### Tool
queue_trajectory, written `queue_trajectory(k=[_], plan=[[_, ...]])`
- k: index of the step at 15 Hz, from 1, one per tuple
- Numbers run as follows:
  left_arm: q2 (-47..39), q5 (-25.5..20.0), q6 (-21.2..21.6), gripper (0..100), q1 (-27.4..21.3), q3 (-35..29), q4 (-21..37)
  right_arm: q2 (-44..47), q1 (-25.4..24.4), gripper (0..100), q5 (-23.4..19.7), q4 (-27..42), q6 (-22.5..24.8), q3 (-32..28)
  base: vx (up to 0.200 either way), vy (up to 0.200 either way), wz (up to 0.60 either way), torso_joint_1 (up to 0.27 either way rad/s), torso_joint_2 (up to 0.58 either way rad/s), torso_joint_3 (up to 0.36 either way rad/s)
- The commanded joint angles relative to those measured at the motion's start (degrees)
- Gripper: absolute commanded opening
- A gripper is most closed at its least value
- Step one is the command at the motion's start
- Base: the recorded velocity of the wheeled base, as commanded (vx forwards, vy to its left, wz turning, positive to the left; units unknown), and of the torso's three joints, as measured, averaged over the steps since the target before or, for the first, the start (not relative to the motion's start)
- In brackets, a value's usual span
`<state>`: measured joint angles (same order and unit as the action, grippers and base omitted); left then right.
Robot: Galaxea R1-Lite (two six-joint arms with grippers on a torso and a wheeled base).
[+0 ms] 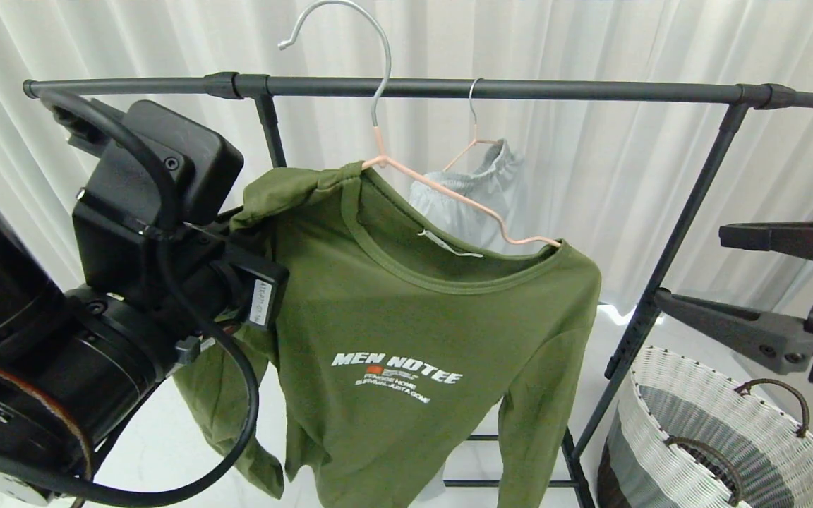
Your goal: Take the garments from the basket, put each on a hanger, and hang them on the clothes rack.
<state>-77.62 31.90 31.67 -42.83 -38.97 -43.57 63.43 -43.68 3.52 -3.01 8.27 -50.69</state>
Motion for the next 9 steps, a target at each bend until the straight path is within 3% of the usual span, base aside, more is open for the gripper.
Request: queue_trajectory(k=[1, 3, 6, 9], plan=[[-0.87, 0.00, -0.73, 0, -0.15, 0.04, -0.11, 0.91, -1.32, 100, 0.08, -0.07, 0.08, 0.42, 0.000, 0.000, 0.00, 0.000, 0.00, 0.000], [-0.69, 0.00, -3.46, 0, -0.86, 0.13, -0.11, 3.55, -1.23, 100, 1.40, -0.68, 1.14, -0.38, 0.000, 0.000, 0.00, 0.000, 0.00, 0.000], [0.10, 0.00, -3.63, 0, -1.47, 0.04, -0.11, 8.99, -1.76, 100, 1.93, -2.26, 6.85, -4.24, 0.000, 0.000, 0.00, 0.000, 0.00, 0.000], [1.15, 0.00, -3.63, 0, -2.09, 0.13, -0.11, 15.15, -4.92, 100, 2.28, -4.81, 8.08, -9.34, 0.000, 0.000, 0.00, 0.000, 0.00, 0.000]])
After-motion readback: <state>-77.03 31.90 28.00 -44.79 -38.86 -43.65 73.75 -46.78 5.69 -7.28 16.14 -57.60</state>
